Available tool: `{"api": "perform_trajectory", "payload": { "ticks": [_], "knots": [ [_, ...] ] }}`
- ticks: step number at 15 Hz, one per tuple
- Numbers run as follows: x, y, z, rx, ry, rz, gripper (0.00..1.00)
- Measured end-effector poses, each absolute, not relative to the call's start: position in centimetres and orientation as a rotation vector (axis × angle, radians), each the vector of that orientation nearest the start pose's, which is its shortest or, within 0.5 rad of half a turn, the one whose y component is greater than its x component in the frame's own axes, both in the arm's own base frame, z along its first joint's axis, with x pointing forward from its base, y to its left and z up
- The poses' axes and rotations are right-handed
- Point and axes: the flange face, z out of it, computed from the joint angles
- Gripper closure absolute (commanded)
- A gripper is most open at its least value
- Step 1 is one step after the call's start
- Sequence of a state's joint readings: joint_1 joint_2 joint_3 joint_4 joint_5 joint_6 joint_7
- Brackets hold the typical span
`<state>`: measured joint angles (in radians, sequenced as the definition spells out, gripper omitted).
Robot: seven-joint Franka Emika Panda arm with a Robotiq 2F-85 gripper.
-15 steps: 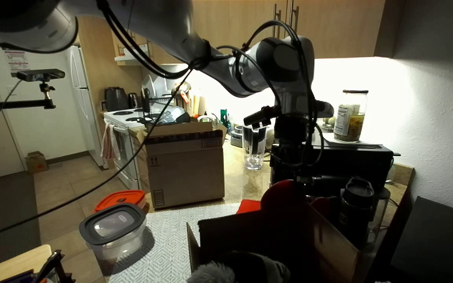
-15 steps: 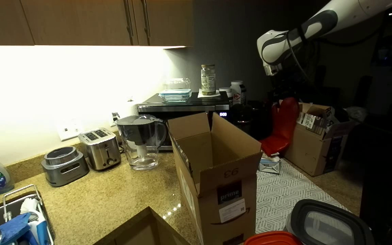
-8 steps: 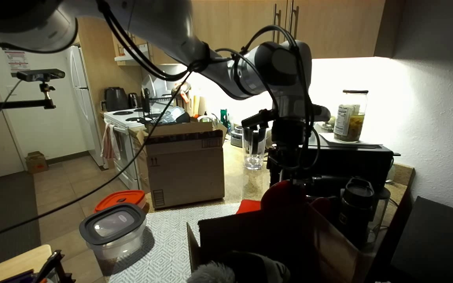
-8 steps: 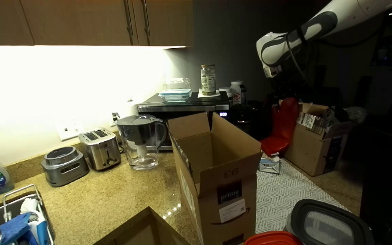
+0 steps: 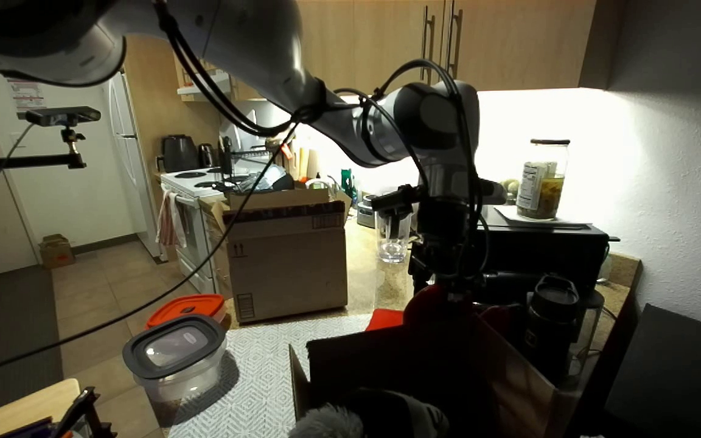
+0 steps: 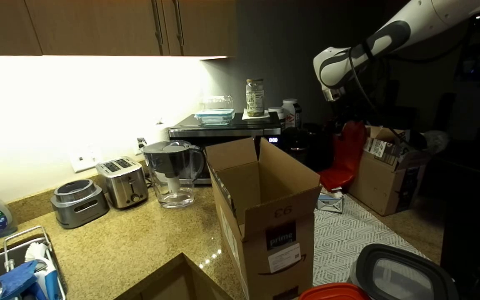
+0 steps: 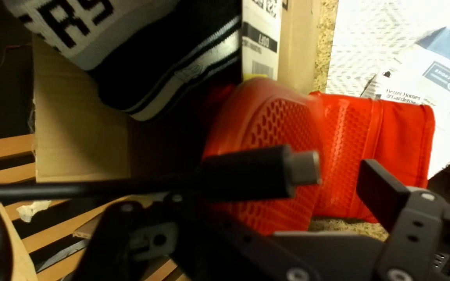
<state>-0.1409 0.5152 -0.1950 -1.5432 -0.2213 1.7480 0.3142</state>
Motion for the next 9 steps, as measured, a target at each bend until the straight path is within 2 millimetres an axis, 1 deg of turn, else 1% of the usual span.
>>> {"api": "perform_trajectory", "payload": {
  "ticks": [3, 8, 9],
  "knots": [
    [62.08, -21.93, 33.36, -3.271, 0.948, 0.534, 0.0],
    [62.27, -21.94, 33.49, -3.275, 0.945, 0.507, 0.0],
    [62.3, -21.94, 33.58, -3.276, 0.945, 0.501, 0.05]
  ]
}}
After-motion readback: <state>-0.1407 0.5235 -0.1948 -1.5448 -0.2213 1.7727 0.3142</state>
